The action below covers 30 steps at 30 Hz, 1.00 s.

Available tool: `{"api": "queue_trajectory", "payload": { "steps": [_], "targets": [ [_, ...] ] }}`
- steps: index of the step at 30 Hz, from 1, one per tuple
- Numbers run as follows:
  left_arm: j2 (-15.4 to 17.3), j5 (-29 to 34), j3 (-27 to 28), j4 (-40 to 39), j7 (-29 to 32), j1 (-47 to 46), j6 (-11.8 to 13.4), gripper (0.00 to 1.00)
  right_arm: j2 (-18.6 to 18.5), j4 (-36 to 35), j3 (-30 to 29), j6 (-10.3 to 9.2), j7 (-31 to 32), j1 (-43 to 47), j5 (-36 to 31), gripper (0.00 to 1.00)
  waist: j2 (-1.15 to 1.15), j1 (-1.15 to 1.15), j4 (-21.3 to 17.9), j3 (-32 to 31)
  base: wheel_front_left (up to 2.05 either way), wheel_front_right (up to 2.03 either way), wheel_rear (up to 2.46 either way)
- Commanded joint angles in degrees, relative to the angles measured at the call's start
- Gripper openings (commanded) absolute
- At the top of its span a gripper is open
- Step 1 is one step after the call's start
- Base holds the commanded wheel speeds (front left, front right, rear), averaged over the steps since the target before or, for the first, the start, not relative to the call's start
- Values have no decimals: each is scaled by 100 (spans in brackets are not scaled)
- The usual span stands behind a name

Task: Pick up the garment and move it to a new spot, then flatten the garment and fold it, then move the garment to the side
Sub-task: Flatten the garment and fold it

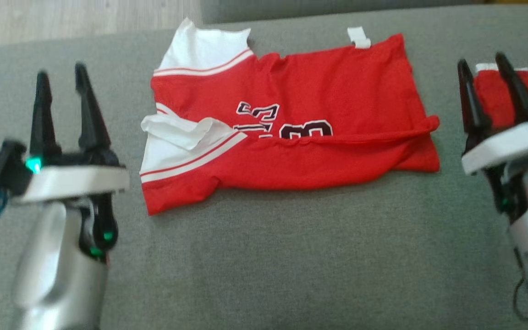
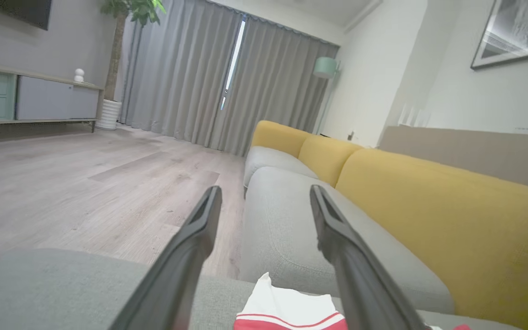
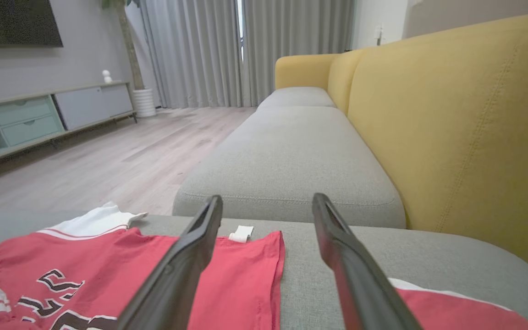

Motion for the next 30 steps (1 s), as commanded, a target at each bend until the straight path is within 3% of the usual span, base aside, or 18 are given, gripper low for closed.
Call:
{"api": "queue_trajectory", "payload": {
  "steps": [1,8,16,24,30],
  "targets": [
    [16,135,332,-421,-42,94,30,100,143,-290,-176,-5,-122,259,-133,100,0,1,-16,-182,0,0,0],
    [-520,540,604,-724,-43,1184,-91,100,885,-761,-758,-5,-203,1312,-648,100,0,1,-96,-488,0,0,0],
    [-725,826,646,-462,-44,1754,-173,100,1412,-939,-1033,-5,-165,2021,-956,100,0,1,-149,-643,0,0,0],
    [-761,928,402,325,-21,1618,-96,100,1545,-1249,-1116,-5,-5,2064,-1104,100,0,1,-220,-608,0,0,0],
    [-736,982,216,1306,558,1234,31,100,1529,-1518,-1109,-5,141,1963,-1127,100,0,1,-342,-409,0,0,0]
  ]
}}
